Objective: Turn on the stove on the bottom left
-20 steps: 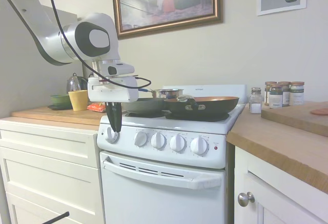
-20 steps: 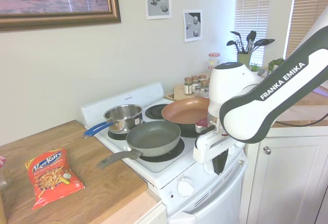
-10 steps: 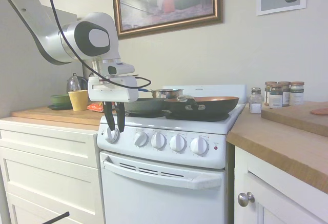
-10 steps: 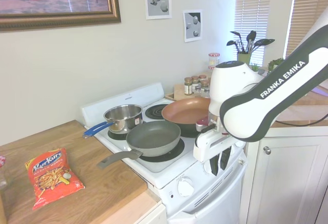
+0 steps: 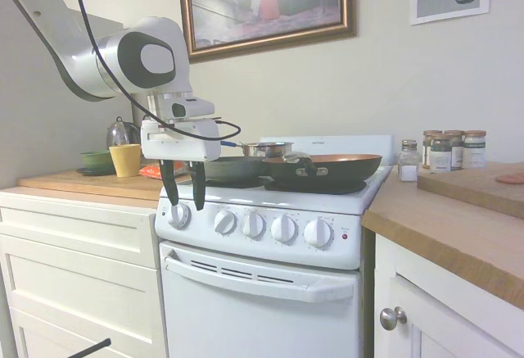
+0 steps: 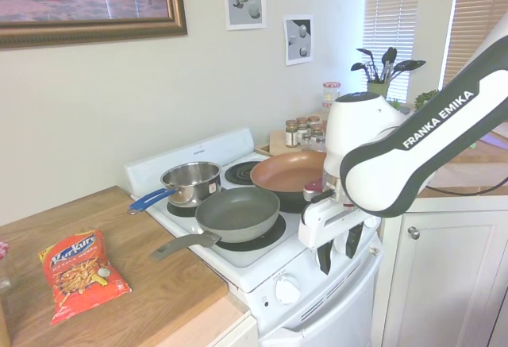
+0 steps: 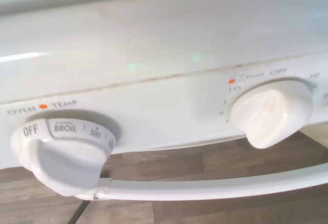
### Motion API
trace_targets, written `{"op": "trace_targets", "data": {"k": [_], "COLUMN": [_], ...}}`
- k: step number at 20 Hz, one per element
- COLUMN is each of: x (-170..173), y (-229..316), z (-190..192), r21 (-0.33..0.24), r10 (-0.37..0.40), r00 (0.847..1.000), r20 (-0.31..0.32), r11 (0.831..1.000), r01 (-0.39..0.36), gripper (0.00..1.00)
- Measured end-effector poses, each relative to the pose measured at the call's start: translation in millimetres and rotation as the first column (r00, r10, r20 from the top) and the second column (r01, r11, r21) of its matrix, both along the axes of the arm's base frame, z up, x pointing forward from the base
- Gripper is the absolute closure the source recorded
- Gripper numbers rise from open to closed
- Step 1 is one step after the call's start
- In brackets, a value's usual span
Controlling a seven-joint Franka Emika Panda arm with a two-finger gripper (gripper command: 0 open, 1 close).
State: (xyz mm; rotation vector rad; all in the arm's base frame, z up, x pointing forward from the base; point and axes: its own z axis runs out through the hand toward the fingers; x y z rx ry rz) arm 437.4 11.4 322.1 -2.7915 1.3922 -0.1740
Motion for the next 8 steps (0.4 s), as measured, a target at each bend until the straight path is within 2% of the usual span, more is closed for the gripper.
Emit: {"op": "trace_targets", "data": {"k": [8], "x": [-0.4], "y": [1.1], "z": [6.6], "r21": [0.0], "r10": [0.006], "r00": [1.0], "r20": [0.011], "r11": [1.0], "r01": [-0.006], "gripper": [0.0]}}
